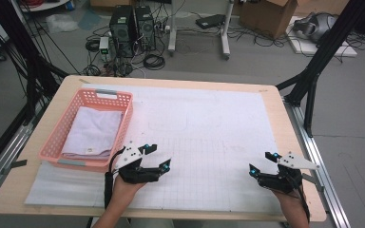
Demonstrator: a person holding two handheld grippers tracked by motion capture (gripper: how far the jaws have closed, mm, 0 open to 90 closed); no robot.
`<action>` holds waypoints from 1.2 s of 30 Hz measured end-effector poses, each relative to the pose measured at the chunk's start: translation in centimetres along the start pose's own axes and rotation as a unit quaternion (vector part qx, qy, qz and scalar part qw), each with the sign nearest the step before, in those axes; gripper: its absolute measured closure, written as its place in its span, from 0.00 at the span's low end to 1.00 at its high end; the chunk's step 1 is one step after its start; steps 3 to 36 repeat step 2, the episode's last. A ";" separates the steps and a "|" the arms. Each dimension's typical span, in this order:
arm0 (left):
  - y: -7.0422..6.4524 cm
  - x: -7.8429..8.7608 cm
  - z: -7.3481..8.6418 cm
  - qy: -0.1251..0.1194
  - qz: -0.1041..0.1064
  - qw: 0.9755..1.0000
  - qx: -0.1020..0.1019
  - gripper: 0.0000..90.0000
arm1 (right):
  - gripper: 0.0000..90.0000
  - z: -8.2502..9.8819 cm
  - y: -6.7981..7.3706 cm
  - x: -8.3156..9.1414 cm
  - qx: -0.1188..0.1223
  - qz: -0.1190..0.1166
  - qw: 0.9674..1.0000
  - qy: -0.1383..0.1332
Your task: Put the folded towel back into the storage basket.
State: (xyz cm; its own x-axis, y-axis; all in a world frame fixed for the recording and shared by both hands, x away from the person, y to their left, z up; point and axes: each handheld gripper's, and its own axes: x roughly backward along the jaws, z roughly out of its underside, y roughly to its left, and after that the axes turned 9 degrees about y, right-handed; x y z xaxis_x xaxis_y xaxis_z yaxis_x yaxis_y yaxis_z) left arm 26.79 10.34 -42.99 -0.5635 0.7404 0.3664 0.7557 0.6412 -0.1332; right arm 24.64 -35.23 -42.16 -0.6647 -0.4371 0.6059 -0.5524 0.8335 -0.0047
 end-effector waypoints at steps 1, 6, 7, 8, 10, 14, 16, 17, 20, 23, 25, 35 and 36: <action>0.0 0.0 0.0 0.000 0.000 1.000 0.000 0.27 | 0.22 0.0 0.0 0.0 -0.001 -0.001 1.000 0.000; 0.1 0.0 0.0 0.002 0.000 1.000 0.000 0.27 | 0.22 0.0 0.0 -0.1 0.001 -0.001 1.000 0.001; 0.1 0.0 0.0 0.002 0.000 1.000 0.000 0.27 | 0.22 0.0 0.0 -0.1 0.001 -0.001 1.000 0.001; 0.1 0.0 0.0 0.002 0.000 1.000 0.000 0.27 | 0.22 0.0 0.0 -0.1 0.001 -0.001 1.000 0.001; 0.1 0.0 0.0 0.002 0.000 1.000 0.000 0.27 | 0.22 0.0 0.0 -0.1 0.001 -0.001 1.000 0.001; 0.1 0.0 0.0 0.002 0.000 1.000 0.000 0.27 | 0.22 0.0 0.0 -0.1 0.001 -0.001 1.000 0.001; 0.1 0.0 0.0 0.002 0.000 1.000 0.000 0.27 | 0.22 0.0 0.0 -0.1 0.001 -0.001 1.000 0.001; 0.1 0.0 0.0 0.002 0.000 1.000 0.000 0.27 | 0.22 0.0 0.0 -0.1 0.001 -0.001 1.000 0.001; 0.1 0.0 0.0 0.002 0.000 1.000 0.000 0.27 | 0.22 0.0 0.0 -0.1 0.001 -0.001 1.000 0.001; 0.1 0.0 0.0 0.002 0.000 1.000 0.000 0.27 | 0.22 0.0 0.0 -0.1 0.001 -0.001 1.000 0.001; 0.1 0.0 0.0 0.002 0.000 1.000 0.000 0.27 | 0.22 0.0 0.0 -0.1 0.001 -0.001 1.000 0.001; 0.1 0.0 0.0 0.002 0.000 1.000 0.000 0.27 | 0.22 0.0 0.0 -0.1 0.001 -0.001 1.000 0.001; 0.1 0.0 0.0 0.002 0.000 1.000 0.000 0.27 | 0.22 0.0 0.0 -0.1 0.001 -0.001 1.000 0.001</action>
